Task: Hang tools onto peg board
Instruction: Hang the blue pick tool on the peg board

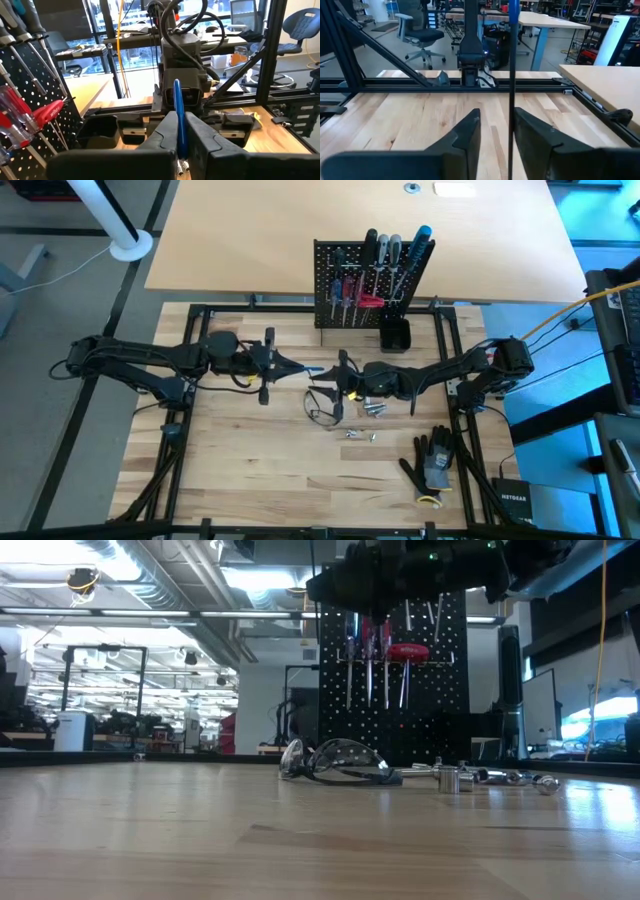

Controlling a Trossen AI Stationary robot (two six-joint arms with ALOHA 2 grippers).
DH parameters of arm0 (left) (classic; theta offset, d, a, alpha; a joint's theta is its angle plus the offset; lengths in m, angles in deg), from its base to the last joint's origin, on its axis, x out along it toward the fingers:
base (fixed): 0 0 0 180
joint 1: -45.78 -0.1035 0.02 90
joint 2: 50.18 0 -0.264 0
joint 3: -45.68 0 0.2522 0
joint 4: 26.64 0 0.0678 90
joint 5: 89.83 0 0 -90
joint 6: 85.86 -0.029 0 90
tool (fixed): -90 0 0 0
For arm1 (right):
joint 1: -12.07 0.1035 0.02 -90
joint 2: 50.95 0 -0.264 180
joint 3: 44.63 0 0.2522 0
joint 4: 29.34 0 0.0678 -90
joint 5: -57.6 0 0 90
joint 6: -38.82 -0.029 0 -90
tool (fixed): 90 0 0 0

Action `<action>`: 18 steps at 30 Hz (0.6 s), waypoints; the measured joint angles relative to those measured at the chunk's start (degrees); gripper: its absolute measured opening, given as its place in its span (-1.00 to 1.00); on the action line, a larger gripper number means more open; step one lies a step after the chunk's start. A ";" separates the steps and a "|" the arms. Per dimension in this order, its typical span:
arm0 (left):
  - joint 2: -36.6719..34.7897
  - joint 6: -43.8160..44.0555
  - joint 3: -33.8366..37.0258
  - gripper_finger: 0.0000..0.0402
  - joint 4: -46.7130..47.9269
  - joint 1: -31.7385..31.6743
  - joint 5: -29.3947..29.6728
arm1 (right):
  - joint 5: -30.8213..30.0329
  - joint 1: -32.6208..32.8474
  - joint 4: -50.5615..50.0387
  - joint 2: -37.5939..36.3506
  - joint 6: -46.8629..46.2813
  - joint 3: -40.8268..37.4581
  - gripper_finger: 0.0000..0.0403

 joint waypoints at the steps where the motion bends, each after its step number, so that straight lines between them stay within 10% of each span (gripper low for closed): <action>1: 0.00 0.00 0.00 -0.96 0.00 0.00 0.00 | 0.33 -0.02 -0.08 0.00 0.09 0.01 -0.51; 8: 0.00 0.35 0.00 -0.94 0.09 0.02 -0.17 | 0.46 -0.14 -0.66 0.00 1.21 0.01 -0.94; 18: 0.04 0.78 0.00 -0.78 -1.18 -0.02 0.04 | -0.30 -0.48 -2.04 -0.15 1.25 0.08 -0.96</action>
